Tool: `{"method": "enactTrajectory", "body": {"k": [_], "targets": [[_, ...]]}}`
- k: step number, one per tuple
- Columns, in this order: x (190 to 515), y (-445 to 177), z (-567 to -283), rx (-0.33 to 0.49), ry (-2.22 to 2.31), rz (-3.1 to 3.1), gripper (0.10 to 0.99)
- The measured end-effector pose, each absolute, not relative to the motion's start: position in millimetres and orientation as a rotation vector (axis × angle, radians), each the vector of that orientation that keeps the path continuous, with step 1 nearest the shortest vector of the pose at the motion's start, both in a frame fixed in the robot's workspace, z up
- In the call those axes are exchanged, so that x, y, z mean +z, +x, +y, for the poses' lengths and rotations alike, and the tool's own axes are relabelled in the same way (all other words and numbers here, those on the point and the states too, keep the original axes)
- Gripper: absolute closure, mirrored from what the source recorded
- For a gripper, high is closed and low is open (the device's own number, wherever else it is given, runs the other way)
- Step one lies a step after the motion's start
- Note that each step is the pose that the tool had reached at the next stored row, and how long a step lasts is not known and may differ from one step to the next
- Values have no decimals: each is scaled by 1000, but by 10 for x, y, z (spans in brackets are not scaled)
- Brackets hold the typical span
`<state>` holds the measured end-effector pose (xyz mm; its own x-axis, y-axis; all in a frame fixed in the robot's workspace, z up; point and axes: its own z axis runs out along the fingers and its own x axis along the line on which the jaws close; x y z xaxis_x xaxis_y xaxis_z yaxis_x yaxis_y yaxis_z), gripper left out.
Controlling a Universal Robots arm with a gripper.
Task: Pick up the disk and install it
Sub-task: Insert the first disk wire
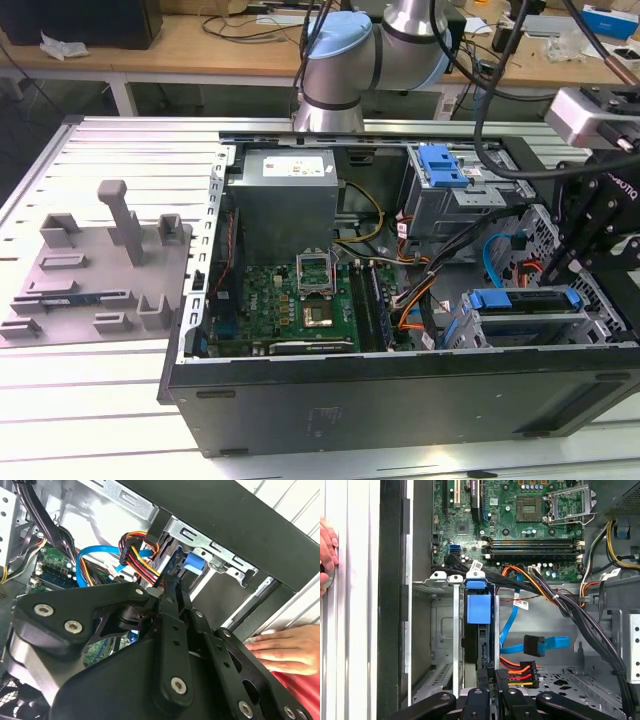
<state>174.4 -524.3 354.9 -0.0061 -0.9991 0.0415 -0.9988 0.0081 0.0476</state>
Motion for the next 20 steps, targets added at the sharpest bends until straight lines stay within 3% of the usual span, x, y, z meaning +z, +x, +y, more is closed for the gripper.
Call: {"method": "enactTrajectory", "body": {"k": [20], "targets": [[3538, 1748, -5241, -10, 2139, -2216, 918]]}}
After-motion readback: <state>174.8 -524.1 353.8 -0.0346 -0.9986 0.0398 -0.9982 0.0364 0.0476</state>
